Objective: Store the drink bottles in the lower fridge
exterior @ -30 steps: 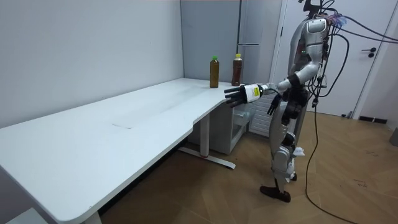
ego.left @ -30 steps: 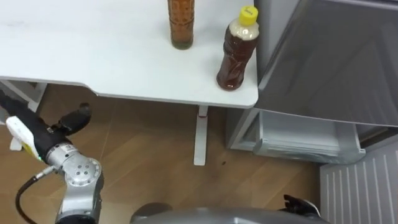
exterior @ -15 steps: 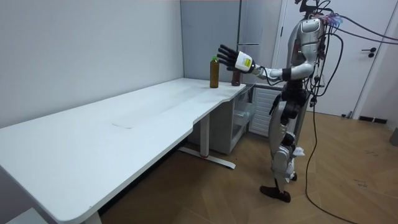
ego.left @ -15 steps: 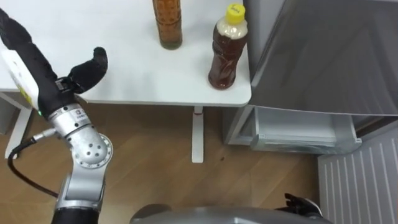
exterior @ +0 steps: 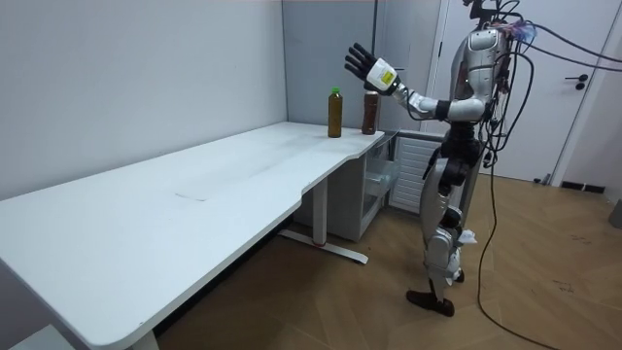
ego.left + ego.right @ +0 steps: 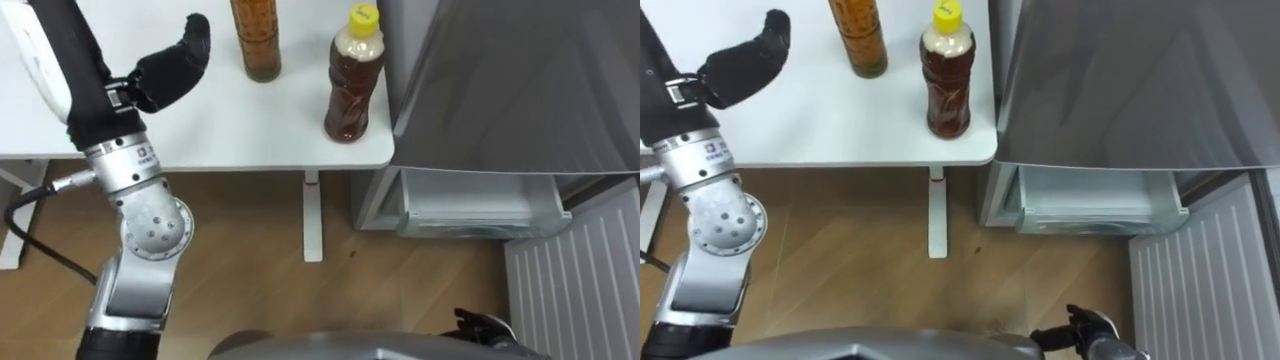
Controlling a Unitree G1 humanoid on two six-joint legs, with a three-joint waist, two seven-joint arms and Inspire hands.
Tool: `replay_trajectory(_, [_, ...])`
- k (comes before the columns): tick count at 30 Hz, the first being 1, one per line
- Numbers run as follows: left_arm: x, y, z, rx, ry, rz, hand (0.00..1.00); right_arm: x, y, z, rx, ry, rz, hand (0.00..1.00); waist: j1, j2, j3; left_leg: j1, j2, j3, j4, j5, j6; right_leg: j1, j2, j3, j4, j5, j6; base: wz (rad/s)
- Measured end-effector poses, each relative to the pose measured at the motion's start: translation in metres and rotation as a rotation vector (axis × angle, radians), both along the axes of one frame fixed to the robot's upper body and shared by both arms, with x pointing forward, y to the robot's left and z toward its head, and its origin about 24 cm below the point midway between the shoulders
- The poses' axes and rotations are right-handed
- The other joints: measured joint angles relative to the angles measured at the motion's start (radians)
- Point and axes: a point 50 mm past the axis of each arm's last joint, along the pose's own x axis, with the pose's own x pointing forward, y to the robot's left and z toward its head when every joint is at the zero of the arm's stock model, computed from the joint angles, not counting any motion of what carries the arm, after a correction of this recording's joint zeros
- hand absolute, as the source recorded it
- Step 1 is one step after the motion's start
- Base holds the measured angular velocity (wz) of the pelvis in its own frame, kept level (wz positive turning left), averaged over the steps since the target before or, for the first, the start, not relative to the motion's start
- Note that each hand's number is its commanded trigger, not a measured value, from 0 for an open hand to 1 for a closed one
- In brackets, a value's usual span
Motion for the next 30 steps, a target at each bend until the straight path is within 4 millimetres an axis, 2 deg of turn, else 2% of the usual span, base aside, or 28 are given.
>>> replay_trajectory(11, [0.006,-0.019,0.006,0.014,-0.008,-0.116,0.0,0.004,0.002,0.0,0.003,-0.011,0.005,0.0,-0.018,-0.009,-0.0018,-0.01,0.001,0.009,-0.001,0.0,0.0,-0.016,0.0,0.011,0.004,0.0,0.0,-0.02])
replay_trajectory(18, [0.008,-0.036,0.033,0.024,-0.117,-0.218,0.0,0.007,0.002,0.001,-0.002,-0.018,0.035,0.0,-0.019,-0.001,-0.0063,-0.005,0.002,0.014,0.0,0.0,0.0,-0.014,0.0,0.017,0.007,0.001,-0.001,-0.02])
replay_trajectory(30, [0.006,-0.046,0.03,0.051,-0.096,-0.286,0.0,0.007,-0.001,0.002,0.007,-0.018,0.044,0.0,-0.042,0.007,-0.0047,0.0,0.002,0.017,-0.001,0.0,0.0,-0.012,0.0,0.026,0.008,0.002,-0.002,0.0])
